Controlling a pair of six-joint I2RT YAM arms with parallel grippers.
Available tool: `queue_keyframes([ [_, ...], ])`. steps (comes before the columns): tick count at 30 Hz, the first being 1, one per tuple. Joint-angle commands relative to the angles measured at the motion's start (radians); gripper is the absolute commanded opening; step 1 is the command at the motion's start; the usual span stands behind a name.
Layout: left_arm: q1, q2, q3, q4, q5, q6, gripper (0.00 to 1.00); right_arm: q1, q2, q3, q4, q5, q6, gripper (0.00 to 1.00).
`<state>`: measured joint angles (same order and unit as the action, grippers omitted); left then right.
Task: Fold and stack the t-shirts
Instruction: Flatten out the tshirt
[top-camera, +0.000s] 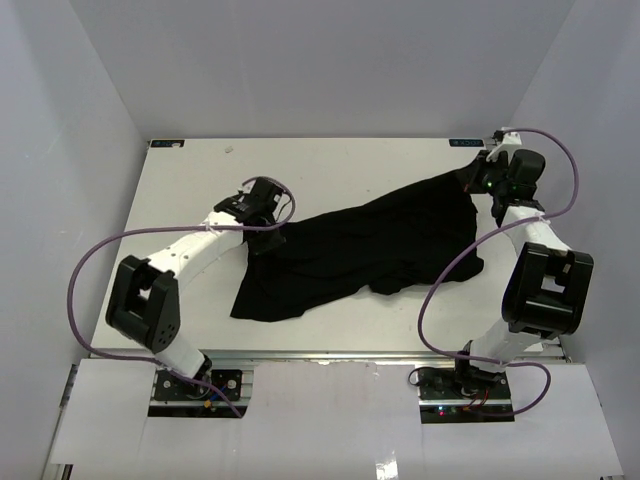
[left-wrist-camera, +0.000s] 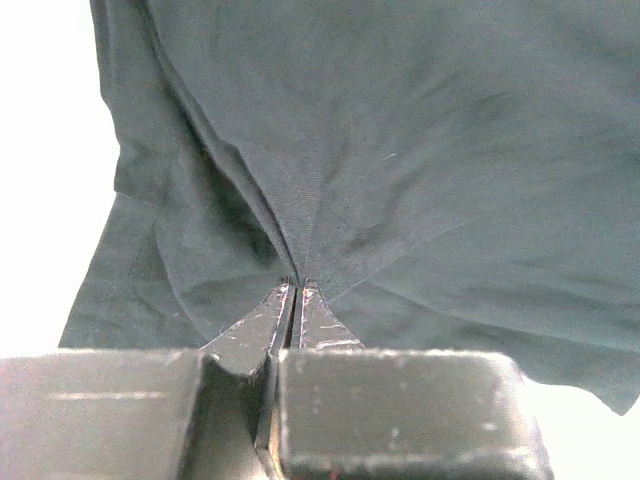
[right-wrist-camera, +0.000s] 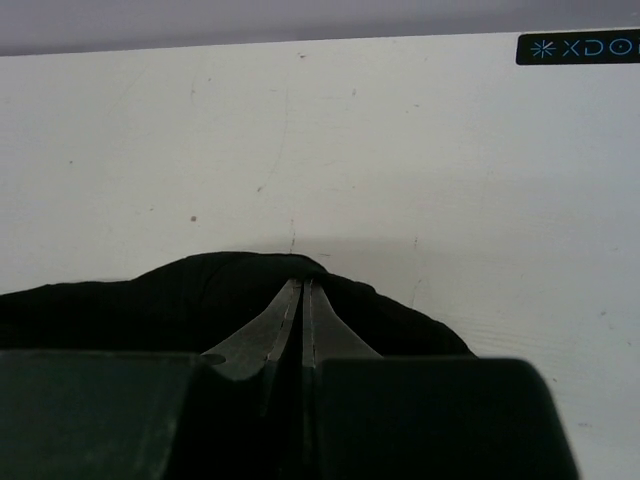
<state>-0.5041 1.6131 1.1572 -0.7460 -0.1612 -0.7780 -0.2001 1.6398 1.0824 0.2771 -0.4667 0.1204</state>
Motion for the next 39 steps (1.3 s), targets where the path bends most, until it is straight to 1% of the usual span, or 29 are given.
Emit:
queue_keyframes([
  [1,0.010,-0.162,0.129,-0.027,-0.069,0.023,0.08,-0.034,-0.070,0.056,-0.036,-0.070,-0.047,0.06],
  [5,0.078,-0.238,0.240,-0.039,-0.116,0.043,0.08,-0.067,-0.118,0.106,-0.078,-0.101,-0.059,0.06],
  [10,0.209,-0.295,0.375,-0.010,-0.153,0.091,0.08,-0.088,-0.208,0.155,-0.092,-0.107,-0.068,0.06],
  [14,0.286,-0.285,0.522,0.020,-0.161,0.158,0.08,-0.114,-0.255,0.246,-0.087,-0.110,-0.042,0.06],
  [17,0.312,-0.262,0.588,0.033,-0.158,0.186,0.08,-0.148,-0.276,0.301,-0.070,-0.115,0.002,0.06],
  [18,0.326,-0.254,0.628,0.040,-0.156,0.189,0.08,-0.165,-0.281,0.344,-0.064,-0.116,0.015,0.06],
  [25,0.346,-0.243,0.797,0.085,-0.140,0.204,0.08,-0.216,-0.302,0.539,-0.003,-0.112,0.142,0.06],
  [31,0.346,-0.265,0.930,0.149,-0.147,0.232,0.08,-0.231,-0.319,0.706,0.062,-0.030,0.219,0.06],
  [36,0.345,-0.337,0.929,0.261,-0.144,0.264,0.08,-0.231,-0.337,0.812,0.094,0.037,0.240,0.06],
  [39,0.345,-0.404,0.886,0.327,-0.147,0.281,0.08,-0.231,-0.368,0.840,0.140,0.092,0.225,0.06],
])
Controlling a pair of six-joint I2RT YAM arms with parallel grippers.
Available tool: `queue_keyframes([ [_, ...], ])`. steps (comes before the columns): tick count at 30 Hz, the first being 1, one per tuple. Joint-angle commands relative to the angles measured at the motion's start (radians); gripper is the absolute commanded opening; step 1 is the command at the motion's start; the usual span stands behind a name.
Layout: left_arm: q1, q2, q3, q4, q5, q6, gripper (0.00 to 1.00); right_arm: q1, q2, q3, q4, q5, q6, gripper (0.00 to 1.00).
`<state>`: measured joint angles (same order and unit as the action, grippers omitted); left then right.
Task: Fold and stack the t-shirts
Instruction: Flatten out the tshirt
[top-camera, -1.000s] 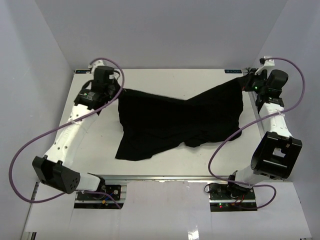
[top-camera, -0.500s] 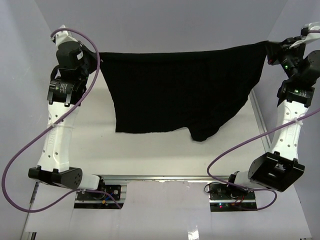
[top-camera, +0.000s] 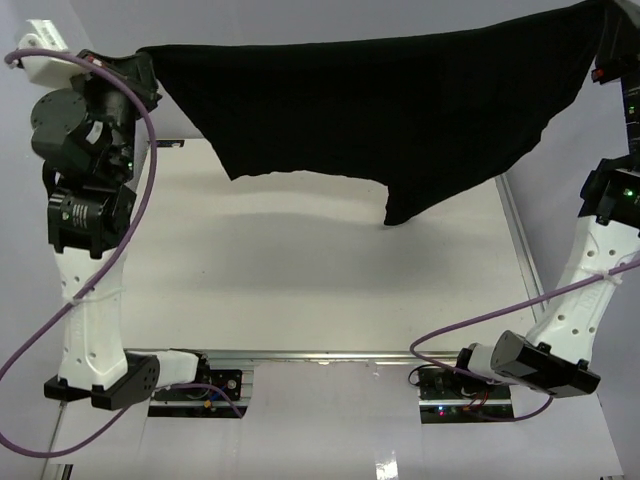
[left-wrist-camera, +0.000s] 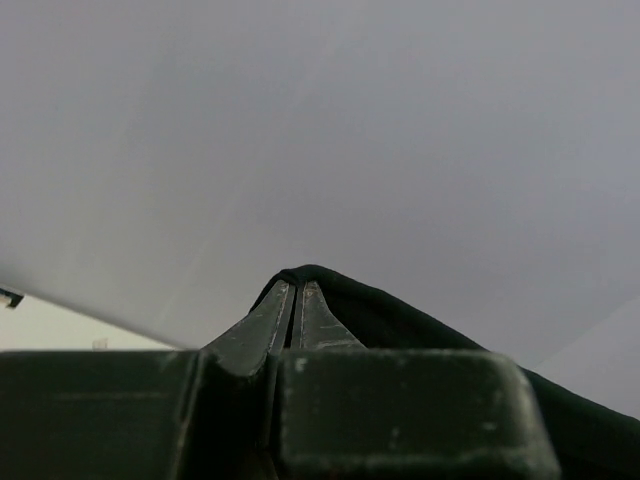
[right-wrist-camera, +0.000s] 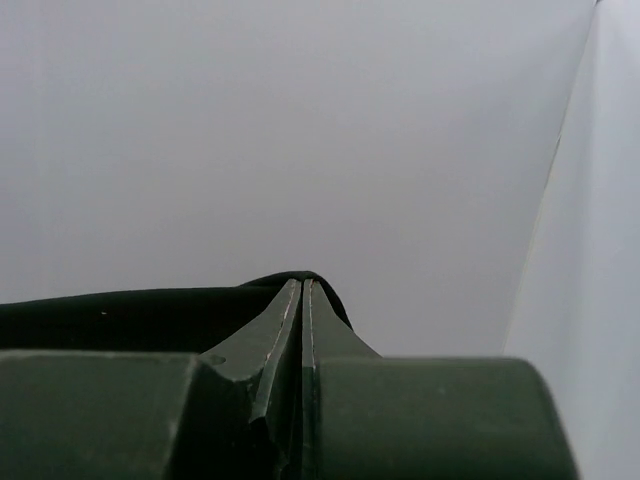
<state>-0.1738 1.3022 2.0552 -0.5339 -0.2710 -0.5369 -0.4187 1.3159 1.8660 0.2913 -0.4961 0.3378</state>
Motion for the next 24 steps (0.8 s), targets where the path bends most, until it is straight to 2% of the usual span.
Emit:
queue_keyframes([
  [1,0.014,-0.107,-0.021,0.127,-0.039,0.046,0.08,-0.012,-0.052,0.062,0.137,0.134,-0.003,0.06],
  [9,0.014,-0.170,0.025,0.199,-0.059,0.095,0.08,-0.012,-0.070,0.176,0.163,0.255,-0.006,0.06],
  [15,0.014,-0.181,0.045,0.201,-0.070,0.109,0.08,-0.012,-0.093,0.183,0.152,0.291,0.009,0.06],
  [21,0.016,-0.187,-0.038,0.204,-0.096,0.098,0.08,-0.012,-0.110,0.105,0.117,0.263,0.053,0.06],
  [24,0.014,-0.188,-0.130,0.215,-0.097,0.078,0.08,-0.012,-0.121,-0.006,0.094,0.206,0.081,0.06],
])
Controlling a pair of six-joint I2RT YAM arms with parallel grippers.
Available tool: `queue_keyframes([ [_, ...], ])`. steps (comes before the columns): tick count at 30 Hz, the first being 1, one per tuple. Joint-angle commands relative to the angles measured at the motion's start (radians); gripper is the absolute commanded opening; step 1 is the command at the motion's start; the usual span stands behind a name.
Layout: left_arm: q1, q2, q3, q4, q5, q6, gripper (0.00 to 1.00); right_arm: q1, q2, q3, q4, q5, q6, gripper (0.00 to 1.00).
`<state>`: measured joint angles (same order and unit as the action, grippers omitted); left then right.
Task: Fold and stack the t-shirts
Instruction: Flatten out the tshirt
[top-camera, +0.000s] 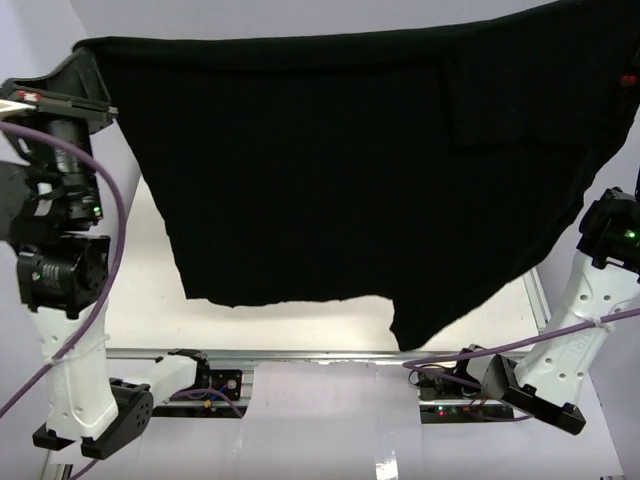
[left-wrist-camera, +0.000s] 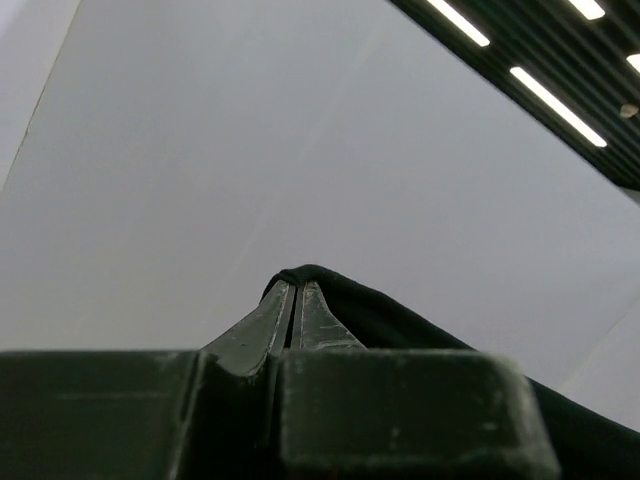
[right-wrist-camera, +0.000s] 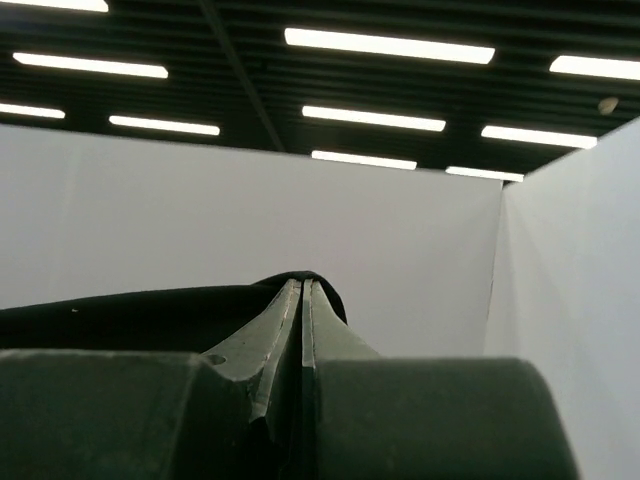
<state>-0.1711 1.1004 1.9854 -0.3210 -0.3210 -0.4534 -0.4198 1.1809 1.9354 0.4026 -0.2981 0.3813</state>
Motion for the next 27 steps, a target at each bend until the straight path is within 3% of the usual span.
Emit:
queue_keyframes([
  [1,0.012,0.012,-0.119,0.019,-0.044,-0.007,0.08,-0.011,0.000,-0.169,-0.016,-0.027,0.065,0.06],
  [4,0.012,0.010,-0.227,0.060,-0.041,-0.018,0.08,0.004,-0.029,-0.339,0.011,-0.093,0.071,0.06],
  [9,0.013,0.015,-0.518,0.155,-0.052,-0.068,0.08,0.075,-0.020,-0.674,0.019,-0.082,-0.056,0.06],
  [15,0.013,0.125,-0.822,0.365,-0.067,-0.143,0.08,0.229,0.187,-0.913,0.102,-0.023,-0.197,0.06],
  [18,0.013,0.226,-0.908,0.454,-0.072,-0.143,0.08,0.249,0.328,-0.888,0.113,-0.003,-0.171,0.06],
  [21,0.016,0.399,-0.922,0.539,-0.087,-0.145,0.08,0.253,0.599,-0.804,0.104,-0.001,-0.141,0.06],
  [27,0.036,0.751,-0.780,0.576,-0.096,-0.177,0.08,0.277,0.903,-0.546,0.095,-0.001,-0.162,0.06],
])
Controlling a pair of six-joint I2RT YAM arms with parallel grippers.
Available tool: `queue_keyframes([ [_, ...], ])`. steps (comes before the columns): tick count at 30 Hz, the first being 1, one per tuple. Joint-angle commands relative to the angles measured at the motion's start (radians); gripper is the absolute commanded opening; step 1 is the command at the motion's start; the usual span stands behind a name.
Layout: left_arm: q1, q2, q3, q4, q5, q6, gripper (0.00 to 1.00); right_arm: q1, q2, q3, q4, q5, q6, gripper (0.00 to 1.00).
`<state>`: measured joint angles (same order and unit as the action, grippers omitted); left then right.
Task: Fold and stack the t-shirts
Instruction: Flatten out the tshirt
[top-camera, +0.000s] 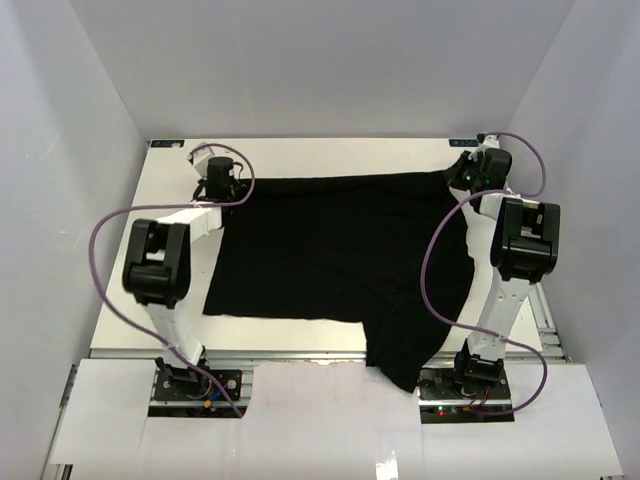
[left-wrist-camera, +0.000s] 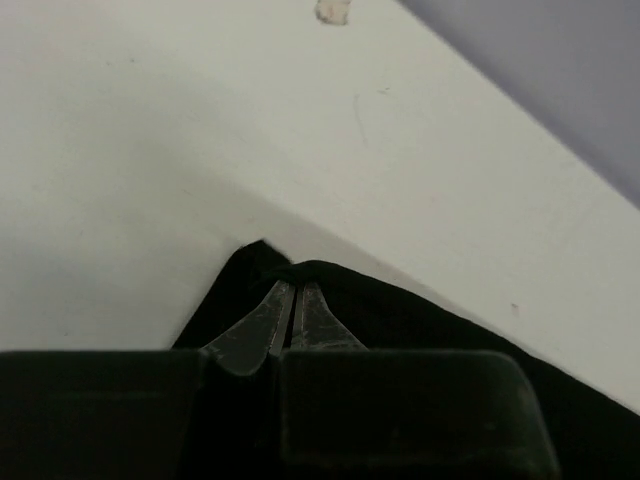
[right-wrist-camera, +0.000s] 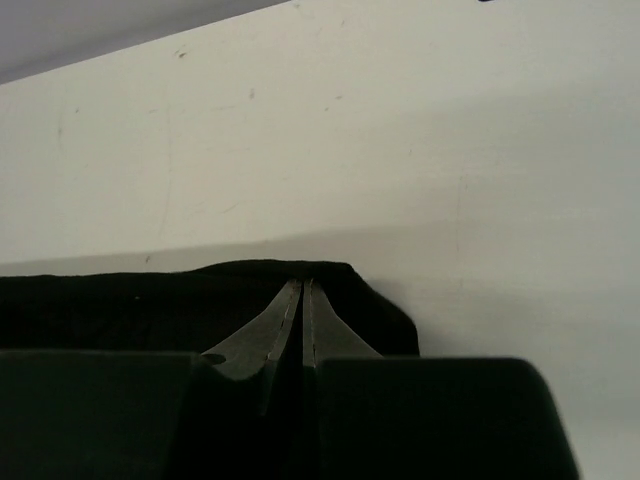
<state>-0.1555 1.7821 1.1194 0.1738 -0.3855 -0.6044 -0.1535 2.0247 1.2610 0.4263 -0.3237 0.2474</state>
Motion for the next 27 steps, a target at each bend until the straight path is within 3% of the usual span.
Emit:
queue_keyframes([
  [1,0.023,0.106,0.139,0.082,-0.029,-0.038,0.08,0.011,0.089,0.206,0.056,0.029,-0.016,0.06],
  [6,0.042,0.316,0.307,0.079,-0.012,-0.044,0.08,0.011,0.251,0.392,-0.021,0.057,0.016,0.06],
  [11,0.065,0.411,0.424,0.072,0.019,-0.049,0.08,0.011,0.339,0.508,-0.050,0.055,0.067,0.06],
  [27,0.114,0.461,0.513,0.090,0.151,-0.084,0.08,0.009,0.318,0.502,0.008,-0.011,0.105,0.06],
])
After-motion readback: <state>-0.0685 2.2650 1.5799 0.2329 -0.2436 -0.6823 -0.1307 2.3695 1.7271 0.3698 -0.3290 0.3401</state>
